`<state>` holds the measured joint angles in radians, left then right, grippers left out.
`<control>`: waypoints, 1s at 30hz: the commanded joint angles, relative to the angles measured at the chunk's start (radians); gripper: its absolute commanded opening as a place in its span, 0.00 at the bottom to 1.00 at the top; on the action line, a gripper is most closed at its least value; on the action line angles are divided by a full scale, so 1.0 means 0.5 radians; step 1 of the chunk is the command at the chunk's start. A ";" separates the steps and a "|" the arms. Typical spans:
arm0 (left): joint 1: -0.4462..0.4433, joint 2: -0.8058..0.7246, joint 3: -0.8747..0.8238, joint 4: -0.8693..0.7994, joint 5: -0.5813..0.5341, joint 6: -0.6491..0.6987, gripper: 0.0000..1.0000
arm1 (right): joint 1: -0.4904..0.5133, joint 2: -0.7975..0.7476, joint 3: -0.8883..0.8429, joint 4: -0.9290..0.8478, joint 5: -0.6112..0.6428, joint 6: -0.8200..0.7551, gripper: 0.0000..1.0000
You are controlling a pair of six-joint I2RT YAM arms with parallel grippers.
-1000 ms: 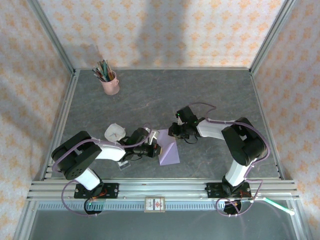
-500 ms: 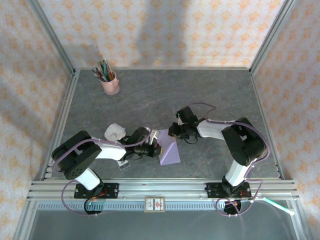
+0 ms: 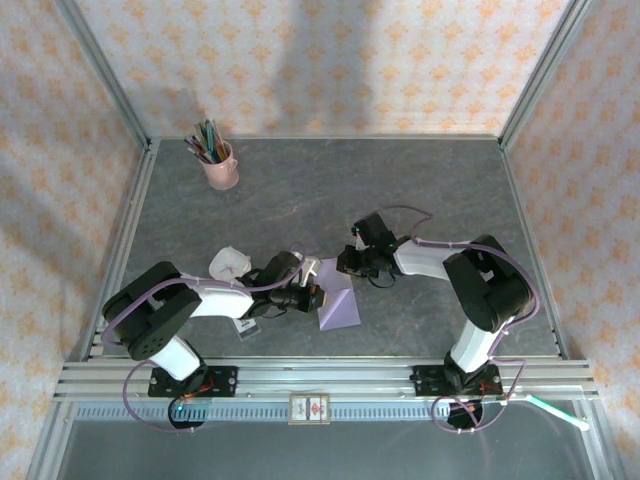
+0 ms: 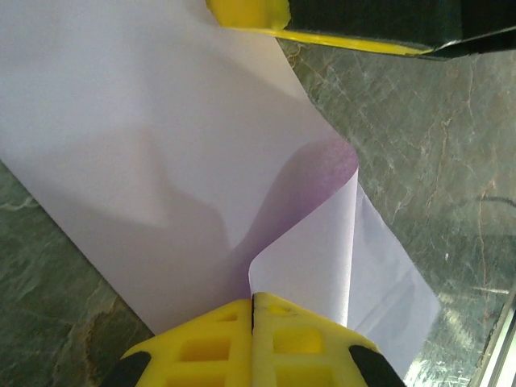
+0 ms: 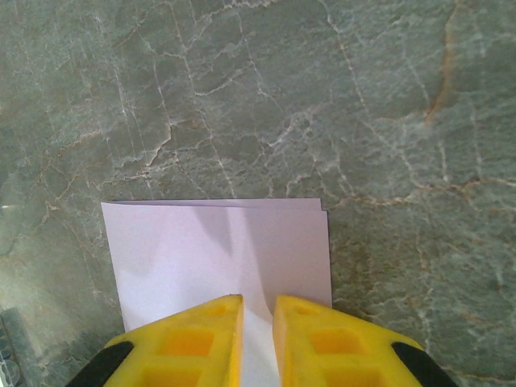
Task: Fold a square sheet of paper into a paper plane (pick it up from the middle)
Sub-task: Fold the triangle at the bottom-center of the table.
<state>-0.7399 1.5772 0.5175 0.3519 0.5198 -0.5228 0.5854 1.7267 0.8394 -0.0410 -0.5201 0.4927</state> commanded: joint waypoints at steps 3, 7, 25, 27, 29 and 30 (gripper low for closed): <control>-0.013 0.031 0.024 -0.054 -0.012 0.031 0.00 | 0.001 0.035 -0.070 -0.114 0.089 -0.028 0.19; -0.011 0.028 0.024 -0.081 -0.042 0.044 0.00 | 0.001 0.035 -0.070 -0.113 0.088 -0.029 0.19; -0.011 0.095 0.038 -0.151 -0.092 0.058 0.00 | 0.001 0.039 -0.073 -0.108 0.091 -0.024 0.19; -0.011 0.082 0.043 -0.155 -0.088 0.061 0.00 | 0.001 0.041 -0.074 -0.103 0.088 -0.023 0.19; -0.011 0.052 0.058 -0.163 -0.082 0.067 0.00 | 0.001 0.038 -0.073 -0.108 0.087 -0.023 0.19; -0.009 0.042 0.070 -0.172 -0.074 0.067 0.00 | 0.001 0.038 -0.073 -0.107 0.089 -0.025 0.19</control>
<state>-0.7399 1.5993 0.5312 0.3260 0.5129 -0.5148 0.5854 1.7267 0.8375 -0.0372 -0.5201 0.4927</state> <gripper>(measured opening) 0.062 0.189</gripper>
